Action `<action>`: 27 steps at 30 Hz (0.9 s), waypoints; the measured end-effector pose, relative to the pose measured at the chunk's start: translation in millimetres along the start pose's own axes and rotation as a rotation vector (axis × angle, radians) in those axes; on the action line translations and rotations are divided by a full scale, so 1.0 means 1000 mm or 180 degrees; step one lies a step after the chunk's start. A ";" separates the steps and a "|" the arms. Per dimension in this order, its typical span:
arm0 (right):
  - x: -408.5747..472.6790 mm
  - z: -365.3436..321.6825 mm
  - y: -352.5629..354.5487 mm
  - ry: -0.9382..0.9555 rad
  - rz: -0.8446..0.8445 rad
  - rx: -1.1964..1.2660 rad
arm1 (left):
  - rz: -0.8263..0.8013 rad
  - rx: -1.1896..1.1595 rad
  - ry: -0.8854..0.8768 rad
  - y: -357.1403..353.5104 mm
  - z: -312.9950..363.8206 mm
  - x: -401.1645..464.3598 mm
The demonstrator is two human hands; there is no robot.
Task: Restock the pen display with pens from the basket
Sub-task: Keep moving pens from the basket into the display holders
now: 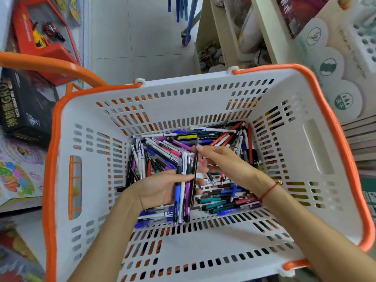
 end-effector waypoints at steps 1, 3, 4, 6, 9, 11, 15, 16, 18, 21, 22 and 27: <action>-0.001 -0.002 0.001 0.0089 -0.0008 0.0138 | -0.0056 -0.0029 0.0032 -0.006 0.000 -0.001; -0.002 -0.003 0.007 0.0139 0.0055 0.0362 | -0.0055 -0.0155 0.0054 -0.005 -0.001 -0.001; -0.003 -0.004 0.009 0.0106 0.0052 0.0410 | -0.0100 -0.0237 0.0061 -0.004 -0.001 -0.001; -0.004 -0.003 0.010 0.0030 -0.0010 0.0338 | -0.0089 -0.0412 0.0120 0.002 -0.003 -0.002; -0.004 0.000 0.007 -0.0026 -0.0027 -0.0153 | 0.0069 -0.0453 0.0196 0.013 -0.010 0.002; -0.003 0.001 0.001 -0.0056 -0.0111 -0.0299 | 0.0095 -0.0440 0.0229 0.013 -0.013 0.003; -0.006 0.000 -0.007 -0.0039 -0.0322 -0.0442 | 0.0071 -0.0394 0.0347 0.007 -0.016 0.003; -0.005 0.001 -0.008 -0.0027 -0.0329 -0.0475 | 0.0073 -0.0386 0.0354 0.006 -0.016 0.003; -0.004 0.002 -0.010 0.0003 -0.0376 -0.0440 | 0.0063 -0.0408 0.0391 0.004 -0.016 0.003; -0.004 0.004 -0.010 0.0005 -0.0465 -0.0335 | 0.0030 -0.0554 0.0393 0.000 -0.017 0.003; -0.004 0.004 -0.010 -0.0002 -0.0486 -0.0300 | 0.0039 -0.0589 0.0401 -0.001 -0.016 0.003; -0.002 0.006 -0.013 -0.0049 -0.0570 -0.0269 | 0.0070 -0.0514 0.0370 -0.003 -0.016 0.003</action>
Point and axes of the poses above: each hand's wrist, its own x-axis towards the middle knuckle, its own y-axis out of the back of the hand, z = x × y, the point moved 10 cm from there along x, towards the middle knuckle, and after that the axes turned 5 degrees about -y, right-handed, at the moved point
